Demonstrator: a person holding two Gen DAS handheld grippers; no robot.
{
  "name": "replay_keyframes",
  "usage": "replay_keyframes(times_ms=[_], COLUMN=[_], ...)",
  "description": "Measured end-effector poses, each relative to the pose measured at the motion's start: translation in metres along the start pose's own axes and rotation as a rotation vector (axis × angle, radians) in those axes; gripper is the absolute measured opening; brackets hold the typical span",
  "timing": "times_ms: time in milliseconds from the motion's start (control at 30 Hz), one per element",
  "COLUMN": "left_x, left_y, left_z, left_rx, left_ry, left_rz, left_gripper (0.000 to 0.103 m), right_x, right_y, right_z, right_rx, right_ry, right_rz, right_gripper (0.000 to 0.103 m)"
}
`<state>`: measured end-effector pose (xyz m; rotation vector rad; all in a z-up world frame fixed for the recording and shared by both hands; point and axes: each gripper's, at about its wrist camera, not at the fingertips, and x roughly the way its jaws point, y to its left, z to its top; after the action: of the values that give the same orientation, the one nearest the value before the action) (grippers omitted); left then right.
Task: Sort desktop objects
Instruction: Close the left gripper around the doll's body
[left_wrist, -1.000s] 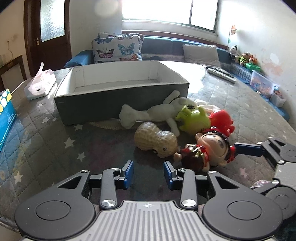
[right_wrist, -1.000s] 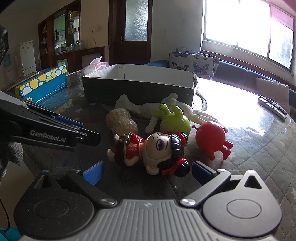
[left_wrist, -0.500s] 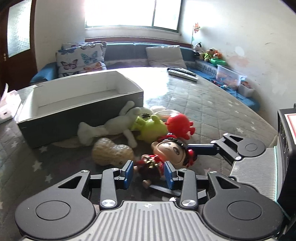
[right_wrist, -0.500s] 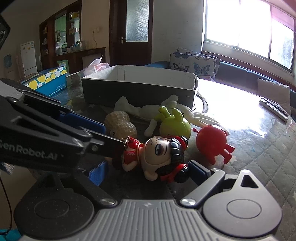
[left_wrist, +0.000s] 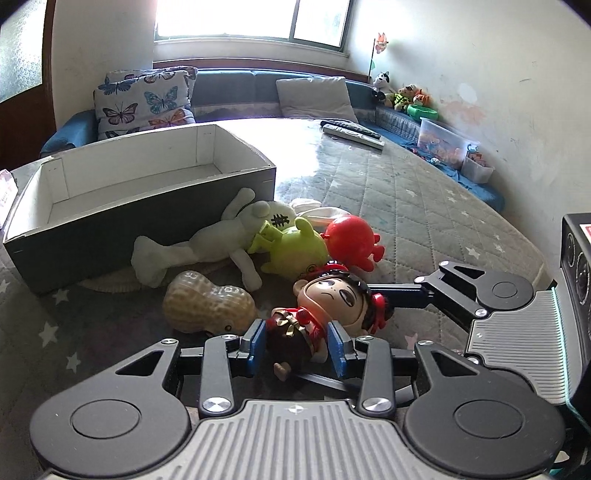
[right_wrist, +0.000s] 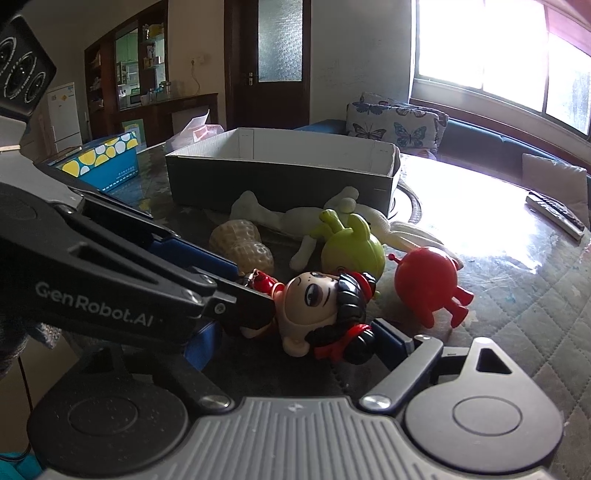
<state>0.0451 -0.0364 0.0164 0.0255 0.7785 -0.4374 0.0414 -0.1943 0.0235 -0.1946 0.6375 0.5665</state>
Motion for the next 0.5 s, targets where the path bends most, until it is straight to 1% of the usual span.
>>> replay_keyframes(times_ms=[100,133,233,333,500], left_x=[0.003,0.004,0.005,0.002,-0.006], left_y=[0.001,0.002,0.007,0.010,0.009], left_z=[0.001,0.002,0.002,0.001,-0.001], left_rx=[0.006,0.001,-0.007,-0.021,-0.029], left_ry=[-0.002,-0.002,-0.007,-0.007,-0.007], left_rz=[0.004,0.001,-0.012,-0.026,-0.021], left_gripper=[0.039,0.039,0.039,0.038,0.038], right_x=[0.002,0.003,0.005,0.005,0.004], right_y=[0.000,0.000,0.000,0.000,-0.002], right_z=[0.001,0.002,0.003,0.003,0.004], right_rx=[0.000,0.000,0.004,0.003,0.005], right_ry=[0.001,0.003,0.005,0.007,0.014], right_rz=[0.000,0.003,0.004,0.011,0.018], right_gripper=[0.089,0.087,0.086,0.086,0.086])
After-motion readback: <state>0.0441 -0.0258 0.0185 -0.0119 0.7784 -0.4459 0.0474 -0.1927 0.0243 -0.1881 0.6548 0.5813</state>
